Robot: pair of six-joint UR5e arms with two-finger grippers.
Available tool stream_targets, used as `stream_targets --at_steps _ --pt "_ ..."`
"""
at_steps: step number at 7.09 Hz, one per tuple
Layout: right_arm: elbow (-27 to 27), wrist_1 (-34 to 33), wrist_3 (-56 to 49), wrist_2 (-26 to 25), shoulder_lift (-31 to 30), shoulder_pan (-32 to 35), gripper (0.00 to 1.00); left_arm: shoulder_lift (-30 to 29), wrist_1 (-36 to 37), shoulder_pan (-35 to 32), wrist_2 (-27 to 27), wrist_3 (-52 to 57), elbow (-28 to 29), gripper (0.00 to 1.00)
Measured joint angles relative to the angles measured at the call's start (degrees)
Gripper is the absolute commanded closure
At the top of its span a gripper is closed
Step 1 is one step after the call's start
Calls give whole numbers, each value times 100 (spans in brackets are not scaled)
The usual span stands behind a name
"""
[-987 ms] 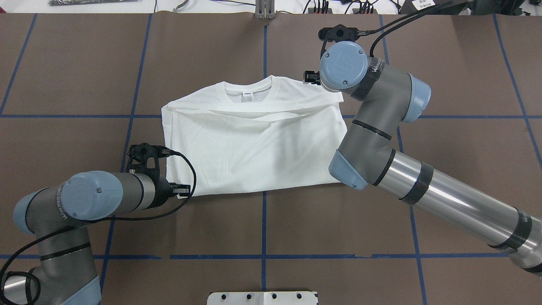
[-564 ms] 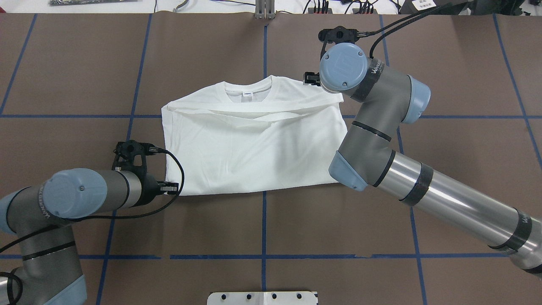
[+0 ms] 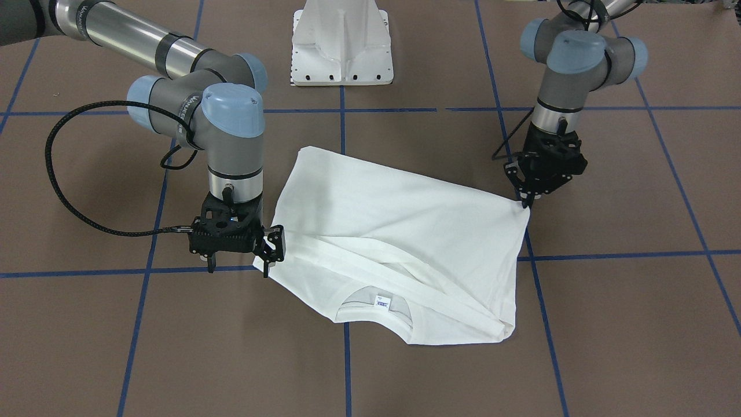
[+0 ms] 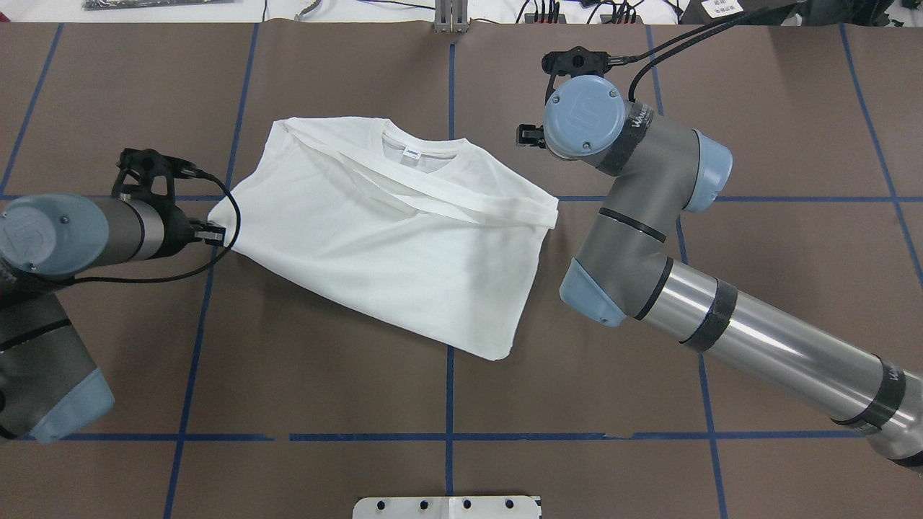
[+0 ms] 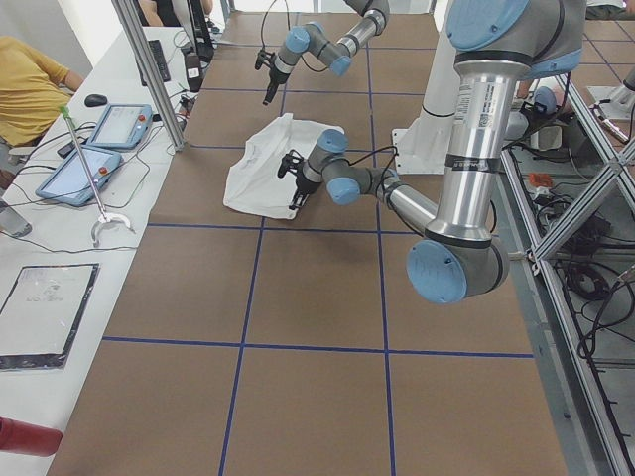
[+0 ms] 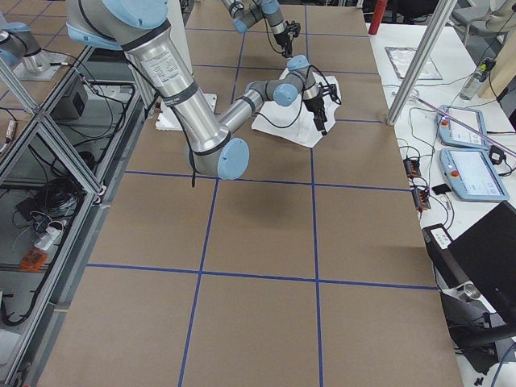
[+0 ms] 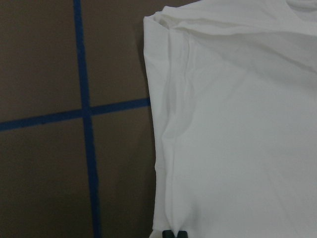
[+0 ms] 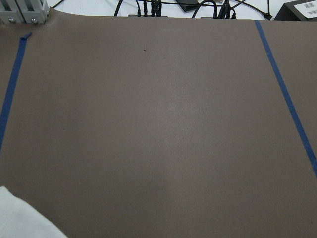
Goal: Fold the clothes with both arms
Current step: 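Drag the shirt edge away from the robot with the left gripper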
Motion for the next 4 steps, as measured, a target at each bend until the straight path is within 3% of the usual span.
stream_targets --at_steps 1,4 --pt "96 -2 73 -6 -18 -53 0 -375 6 -371 -17 318 414 100" --pt "333 -3 205 -19 -72 -219 0 -2039 -99 -981 -20 622 2432 100"
